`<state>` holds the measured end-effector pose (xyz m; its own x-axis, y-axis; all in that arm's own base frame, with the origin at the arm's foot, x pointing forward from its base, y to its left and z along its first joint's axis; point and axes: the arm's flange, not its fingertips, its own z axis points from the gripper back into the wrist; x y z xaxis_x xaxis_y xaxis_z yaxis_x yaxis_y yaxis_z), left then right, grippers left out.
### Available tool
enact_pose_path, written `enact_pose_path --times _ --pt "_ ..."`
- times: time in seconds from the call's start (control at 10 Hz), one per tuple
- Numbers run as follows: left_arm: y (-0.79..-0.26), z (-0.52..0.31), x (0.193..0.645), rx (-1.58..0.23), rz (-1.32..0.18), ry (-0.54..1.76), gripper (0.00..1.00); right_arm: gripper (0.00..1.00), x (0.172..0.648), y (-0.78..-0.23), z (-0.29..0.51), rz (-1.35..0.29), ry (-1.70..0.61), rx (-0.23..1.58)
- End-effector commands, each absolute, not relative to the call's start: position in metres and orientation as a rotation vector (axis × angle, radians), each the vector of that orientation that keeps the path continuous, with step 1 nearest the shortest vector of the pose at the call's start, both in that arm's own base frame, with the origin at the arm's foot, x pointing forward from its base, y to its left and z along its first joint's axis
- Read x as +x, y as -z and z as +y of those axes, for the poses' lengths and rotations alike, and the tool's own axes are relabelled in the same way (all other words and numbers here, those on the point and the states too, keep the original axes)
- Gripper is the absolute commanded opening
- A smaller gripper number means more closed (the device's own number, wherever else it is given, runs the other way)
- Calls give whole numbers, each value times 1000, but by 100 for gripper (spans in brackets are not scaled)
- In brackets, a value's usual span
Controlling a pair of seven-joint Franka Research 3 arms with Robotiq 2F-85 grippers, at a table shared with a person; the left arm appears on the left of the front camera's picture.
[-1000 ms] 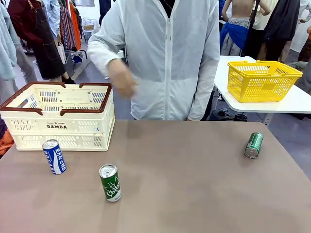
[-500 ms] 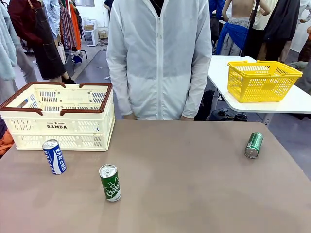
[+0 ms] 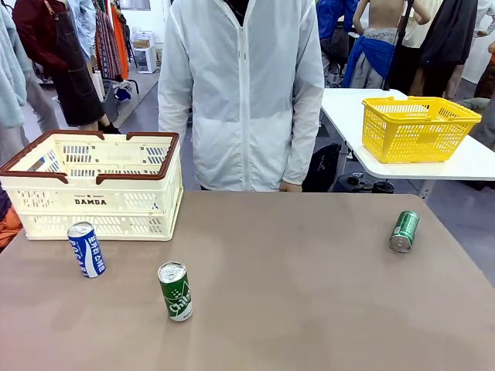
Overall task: Place the drinks into the Shopping basket.
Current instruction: Pick up one drink and place it into the Shopping basket.
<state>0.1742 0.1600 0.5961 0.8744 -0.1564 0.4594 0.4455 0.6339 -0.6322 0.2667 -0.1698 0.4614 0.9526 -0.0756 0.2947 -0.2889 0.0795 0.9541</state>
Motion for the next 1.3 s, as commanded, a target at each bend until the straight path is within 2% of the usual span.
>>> enact_pose_path --times 0.0,0.3,0.4,0.6,0.7,0.8,1.0,1.1,1.2 --pt "-587 59 187 -732 -300 411 100 100 268 -466 -171 -305 -161 1498" --pt "-545 -92 212 -558 -59 581 100 100 268 -466 -171 -305 -161 1498" --pt "-535 -127 217 -499 -40 641 100 100 268 -466 -171 -305 -161 1498" --pt "-518 -175 222 -407 -127 644 100 100 268 -466 -171 -305 -161 1498" --pt "-522 -179 226 -434 -262 574 100 100 268 -466 -171 -305 -161 1498" --pt "-515 -173 206 -430 -63 683 100 100 268 -466 -171 -305 -161 1498" --pt "-515 -173 206 -430 -63 683 100 100 268 -466 -171 -305 -161 1498" --pt "-513 -184 214 -418 -119 661 100 100 268 -466 -171 -305 -161 1498" --pt "-505 -196 233 -426 -135 485 100 100 268 -466 -171 -305 -161 1498"
